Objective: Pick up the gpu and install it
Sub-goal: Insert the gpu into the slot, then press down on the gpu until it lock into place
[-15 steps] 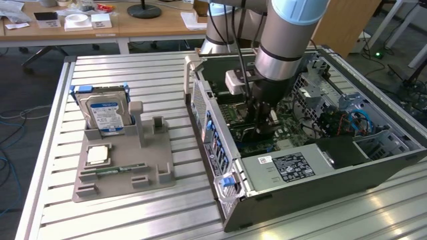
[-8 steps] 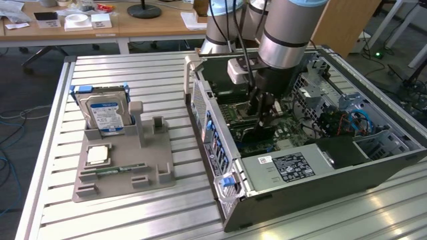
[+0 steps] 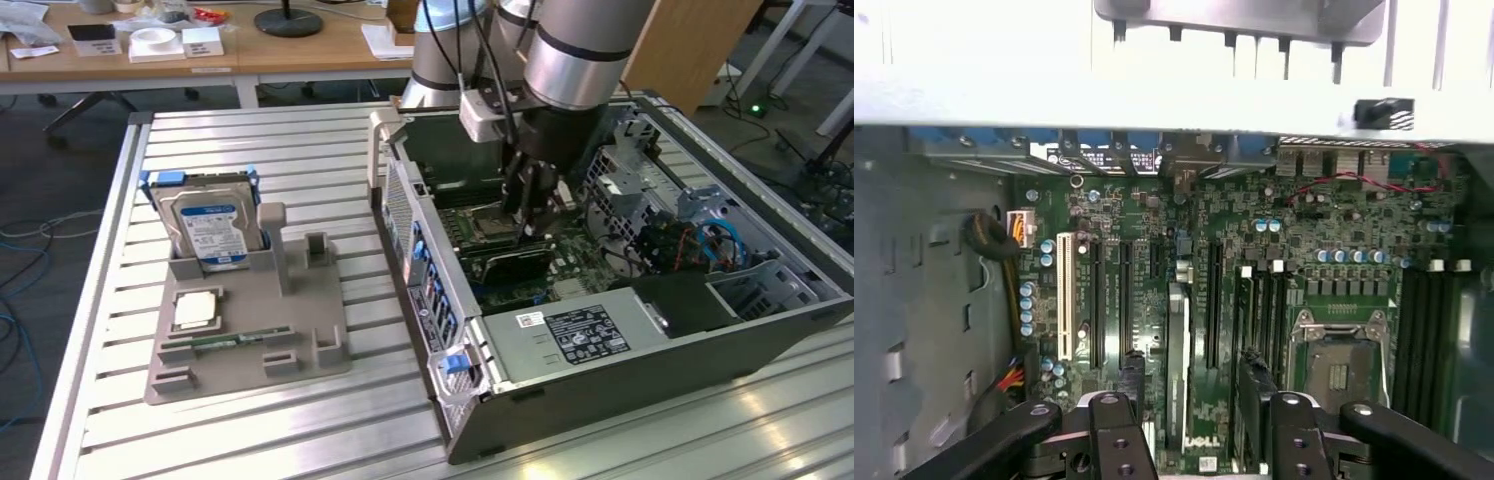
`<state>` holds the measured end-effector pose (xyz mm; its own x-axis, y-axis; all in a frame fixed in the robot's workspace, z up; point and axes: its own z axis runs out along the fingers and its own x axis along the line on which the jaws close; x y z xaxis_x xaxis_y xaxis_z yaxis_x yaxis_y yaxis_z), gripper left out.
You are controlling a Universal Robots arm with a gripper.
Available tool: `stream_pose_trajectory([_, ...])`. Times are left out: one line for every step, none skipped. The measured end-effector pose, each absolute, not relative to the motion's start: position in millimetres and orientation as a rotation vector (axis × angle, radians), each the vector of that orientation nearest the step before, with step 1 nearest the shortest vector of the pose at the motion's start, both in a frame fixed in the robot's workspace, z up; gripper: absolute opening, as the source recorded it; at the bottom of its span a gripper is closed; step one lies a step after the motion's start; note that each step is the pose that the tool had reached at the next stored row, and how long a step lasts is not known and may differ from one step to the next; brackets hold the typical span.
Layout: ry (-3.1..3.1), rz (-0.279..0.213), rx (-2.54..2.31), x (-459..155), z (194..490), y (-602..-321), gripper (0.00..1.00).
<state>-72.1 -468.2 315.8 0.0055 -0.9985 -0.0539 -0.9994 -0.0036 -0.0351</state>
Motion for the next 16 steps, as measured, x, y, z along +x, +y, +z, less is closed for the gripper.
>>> stream_pose_trajectory([2.172, 0.021, -2.182, -72, 318, -468, 0.51])
stream_pose_trajectory([2.172, 0.020, -2.182, -72, 322, -468, 0.51])
stream_pose_trajectory([2.172, 0.020, -2.182, -72, 324, -468, 0.51])
stream_pose_trajectory([2.172, 0.020, -2.182, -72, 327, -468, 0.51])
stream_pose_trajectory([2.172, 0.020, -2.182, -72, 330, -468, 0.51])
stream_pose_trajectory([2.171, 0.020, -2.181, -72, 332, -468, 0.51])
stream_pose_trajectory([2.171, 0.020, -2.181, -72, 334, -468, 0.51])
stream_pose_trajectory([2.172, 0.020, -2.181, -72, 335, -468, 0.51])
stream_pose_trajectory([2.171, 0.020, -2.181, -72, 335, -468, 0.51])
stream_pose_trajectory([2.171, 0.020, -2.181, -72, 335, -468, 0.51])
stream_pose_trajectory([2.171, 0.020, -2.181, -72, 335, -468, 0.51])
stream_pose_trajectory([2.171, 0.020, -2.181, -72, 335, -468, 0.51])
stream_pose_trajectory([2.171, 0.020, -2.181, -72, 335, -468, 0.51])
stream_pose_trajectory([2.171, 0.020, -2.181, -72, 335, -468, 0.51])
stream_pose_trajectory([2.171, 0.020, -2.181, -72, 335, -468, 0.51])
stream_pose_trajectory([2.171, 0.020, -2.181, -72, 335, -468, 0.51])
